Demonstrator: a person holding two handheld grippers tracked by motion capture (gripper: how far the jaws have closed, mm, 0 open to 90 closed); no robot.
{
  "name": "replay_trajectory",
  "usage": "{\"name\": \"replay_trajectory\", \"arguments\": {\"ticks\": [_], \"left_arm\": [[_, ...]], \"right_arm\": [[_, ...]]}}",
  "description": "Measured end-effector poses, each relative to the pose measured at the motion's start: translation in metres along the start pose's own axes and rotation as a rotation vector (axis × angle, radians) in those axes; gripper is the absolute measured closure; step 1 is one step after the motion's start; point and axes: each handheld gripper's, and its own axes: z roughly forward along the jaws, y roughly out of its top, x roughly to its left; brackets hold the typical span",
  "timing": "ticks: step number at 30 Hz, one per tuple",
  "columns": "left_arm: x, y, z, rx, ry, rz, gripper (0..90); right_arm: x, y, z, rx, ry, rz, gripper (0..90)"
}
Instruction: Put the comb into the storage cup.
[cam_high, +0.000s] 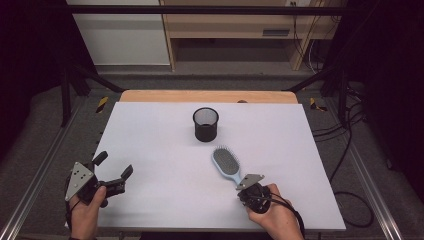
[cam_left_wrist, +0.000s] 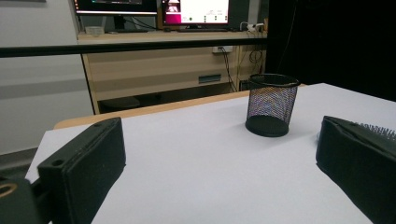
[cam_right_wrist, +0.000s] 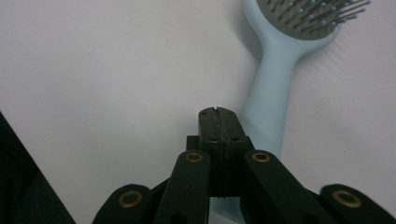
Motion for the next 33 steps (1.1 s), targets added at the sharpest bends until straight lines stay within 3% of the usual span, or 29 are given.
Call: {"name": "replay_trajectory", "arguments": {"ticks": [19, 33], "left_arm": [[0.000, 0.000, 0.000, 0.004, 0.001, 0.003, 1.3], [0.000, 0.000, 0.001, 0.007, 0.000, 0.006, 1.4]], "right_arm": [[-0.032, -0.010, -0.001, 0.013, -0.033, 0.031, 90.0], [-0.032, -0.011, -0.001, 0.012, -0.020, 0.029, 90.0]]}}
